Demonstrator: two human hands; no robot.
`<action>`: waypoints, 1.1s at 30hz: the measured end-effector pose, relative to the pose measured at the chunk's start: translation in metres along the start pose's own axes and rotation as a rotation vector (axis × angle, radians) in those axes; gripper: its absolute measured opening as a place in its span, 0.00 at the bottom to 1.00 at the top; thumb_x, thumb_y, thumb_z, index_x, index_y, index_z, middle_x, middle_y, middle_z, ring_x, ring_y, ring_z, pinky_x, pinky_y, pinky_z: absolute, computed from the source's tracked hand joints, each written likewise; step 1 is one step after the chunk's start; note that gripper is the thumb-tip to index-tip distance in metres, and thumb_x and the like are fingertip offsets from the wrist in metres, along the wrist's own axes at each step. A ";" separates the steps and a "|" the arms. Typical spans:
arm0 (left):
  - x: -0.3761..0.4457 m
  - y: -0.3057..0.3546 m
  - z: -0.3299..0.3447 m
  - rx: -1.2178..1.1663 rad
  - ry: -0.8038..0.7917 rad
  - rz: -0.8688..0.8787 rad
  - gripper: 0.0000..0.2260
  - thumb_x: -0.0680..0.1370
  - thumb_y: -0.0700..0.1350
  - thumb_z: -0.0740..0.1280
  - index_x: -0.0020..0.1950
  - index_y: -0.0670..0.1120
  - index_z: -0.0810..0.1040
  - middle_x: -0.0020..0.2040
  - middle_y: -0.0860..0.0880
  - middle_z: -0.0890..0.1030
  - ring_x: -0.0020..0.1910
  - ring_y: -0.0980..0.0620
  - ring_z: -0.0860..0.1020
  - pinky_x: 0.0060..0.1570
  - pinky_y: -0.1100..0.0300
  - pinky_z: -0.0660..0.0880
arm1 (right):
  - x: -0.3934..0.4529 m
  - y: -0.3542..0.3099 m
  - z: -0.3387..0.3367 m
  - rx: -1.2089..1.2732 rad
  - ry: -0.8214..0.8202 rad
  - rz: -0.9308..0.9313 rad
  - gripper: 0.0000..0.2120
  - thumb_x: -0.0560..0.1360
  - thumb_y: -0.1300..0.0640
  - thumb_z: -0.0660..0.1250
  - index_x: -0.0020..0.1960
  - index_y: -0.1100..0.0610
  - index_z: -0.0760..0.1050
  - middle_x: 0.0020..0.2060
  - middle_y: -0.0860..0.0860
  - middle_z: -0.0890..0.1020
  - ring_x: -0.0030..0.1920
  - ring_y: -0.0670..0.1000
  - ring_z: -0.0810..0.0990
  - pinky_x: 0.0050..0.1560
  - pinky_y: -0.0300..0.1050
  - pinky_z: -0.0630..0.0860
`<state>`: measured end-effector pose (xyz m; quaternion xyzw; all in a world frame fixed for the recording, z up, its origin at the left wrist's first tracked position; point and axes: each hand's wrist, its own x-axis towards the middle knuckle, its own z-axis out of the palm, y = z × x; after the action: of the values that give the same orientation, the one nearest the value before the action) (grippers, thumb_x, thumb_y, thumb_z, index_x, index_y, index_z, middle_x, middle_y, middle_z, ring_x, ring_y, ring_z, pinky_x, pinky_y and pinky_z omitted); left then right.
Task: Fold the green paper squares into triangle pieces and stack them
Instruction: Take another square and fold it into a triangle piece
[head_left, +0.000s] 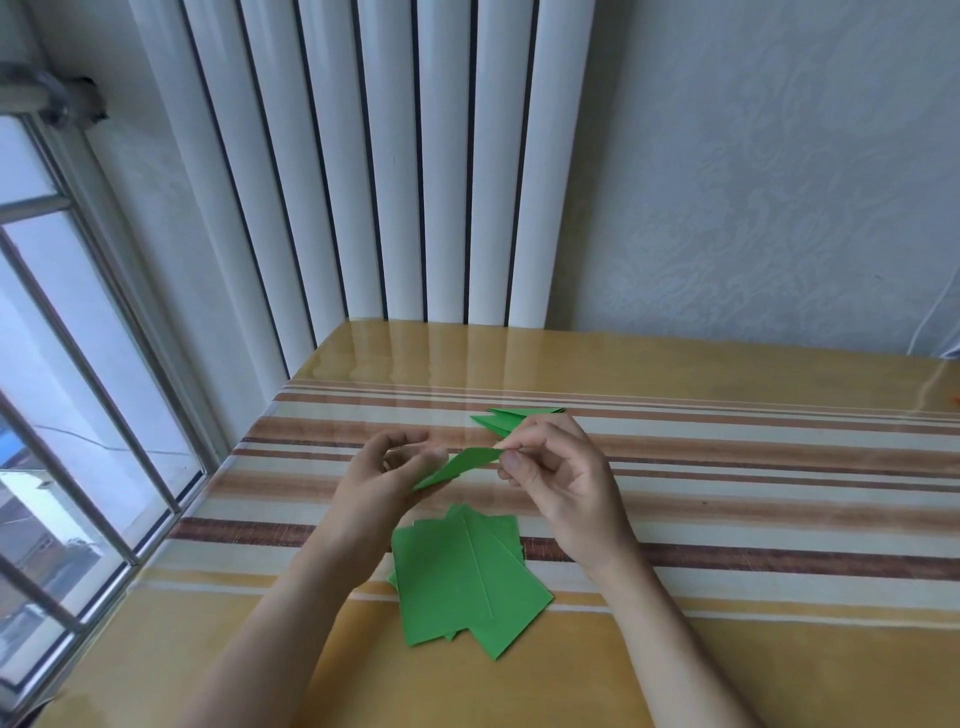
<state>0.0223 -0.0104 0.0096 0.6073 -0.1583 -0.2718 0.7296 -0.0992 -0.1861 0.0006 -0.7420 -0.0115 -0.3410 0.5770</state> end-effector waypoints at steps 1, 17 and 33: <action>0.002 -0.002 -0.001 0.021 0.023 0.026 0.24 0.69 0.44 0.80 0.63 0.42 0.78 0.60 0.38 0.82 0.56 0.43 0.85 0.56 0.54 0.81 | 0.000 0.000 0.000 -0.011 -0.010 0.025 0.02 0.79 0.59 0.73 0.50 0.56 0.84 0.52 0.55 0.78 0.48 0.55 0.83 0.53 0.47 0.80; 0.004 -0.003 -0.005 0.027 0.067 0.108 0.20 0.78 0.29 0.68 0.60 0.51 0.84 0.47 0.43 0.80 0.46 0.44 0.84 0.53 0.46 0.84 | -0.004 0.000 0.000 0.222 -0.084 0.411 0.03 0.81 0.66 0.69 0.51 0.67 0.78 0.45 0.65 0.87 0.45 0.57 0.87 0.52 0.48 0.85; -0.002 0.000 0.003 0.049 -0.019 0.144 0.04 0.80 0.40 0.71 0.51 0.46 0.86 0.51 0.37 0.85 0.49 0.40 0.82 0.54 0.44 0.80 | -0.005 -0.001 0.008 0.161 -0.179 0.433 0.06 0.78 0.57 0.73 0.46 0.60 0.82 0.41 0.52 0.84 0.48 0.61 0.87 0.51 0.52 0.85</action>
<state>0.0192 -0.0119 0.0100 0.6095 -0.2152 -0.2205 0.7305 -0.0993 -0.1769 -0.0017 -0.7059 0.0696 -0.1405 0.6907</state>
